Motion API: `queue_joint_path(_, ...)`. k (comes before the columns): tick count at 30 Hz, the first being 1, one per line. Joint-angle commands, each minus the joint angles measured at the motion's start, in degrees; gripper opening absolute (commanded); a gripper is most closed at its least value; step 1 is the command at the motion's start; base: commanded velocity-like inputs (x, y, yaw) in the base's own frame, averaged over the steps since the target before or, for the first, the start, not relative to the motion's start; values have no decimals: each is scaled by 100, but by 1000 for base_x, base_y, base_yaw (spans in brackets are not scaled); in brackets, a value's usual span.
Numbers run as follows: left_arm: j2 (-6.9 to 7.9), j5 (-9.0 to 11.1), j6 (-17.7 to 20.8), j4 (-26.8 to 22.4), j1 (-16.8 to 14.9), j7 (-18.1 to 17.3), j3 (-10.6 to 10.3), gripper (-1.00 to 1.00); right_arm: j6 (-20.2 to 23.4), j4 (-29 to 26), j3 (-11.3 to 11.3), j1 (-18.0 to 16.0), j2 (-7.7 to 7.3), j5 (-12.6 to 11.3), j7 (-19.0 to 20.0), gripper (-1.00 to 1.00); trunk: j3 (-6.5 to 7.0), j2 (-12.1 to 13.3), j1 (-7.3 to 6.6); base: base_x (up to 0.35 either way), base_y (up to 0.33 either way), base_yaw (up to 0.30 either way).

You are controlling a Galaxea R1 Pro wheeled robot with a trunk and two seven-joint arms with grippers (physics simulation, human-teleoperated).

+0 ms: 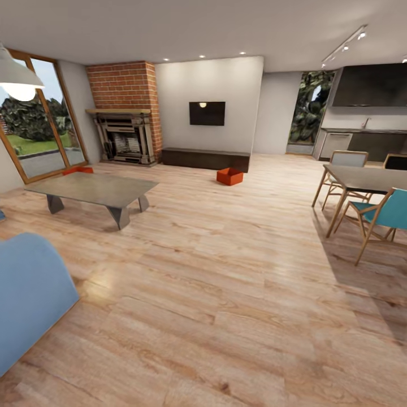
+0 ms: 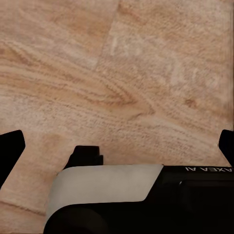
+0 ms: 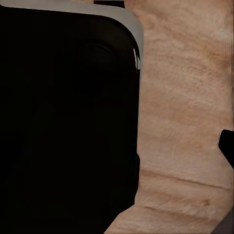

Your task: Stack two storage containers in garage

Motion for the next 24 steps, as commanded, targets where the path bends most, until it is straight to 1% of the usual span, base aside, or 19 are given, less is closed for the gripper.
queue_joint_path(1, -3, -61, -21, 5, -4, 19, 42, 100, 1, -1, 13, -2, -1, -8, -3, 100, -5, -2, 3, 333, -130, 0)
queue_joint_path(24, -9, -63, -21, 5, -4, 19, 34, 100, 0, -1, 13, -2, -1, -6, -3, 100, -5, -2, 3, 333, -129, 0)
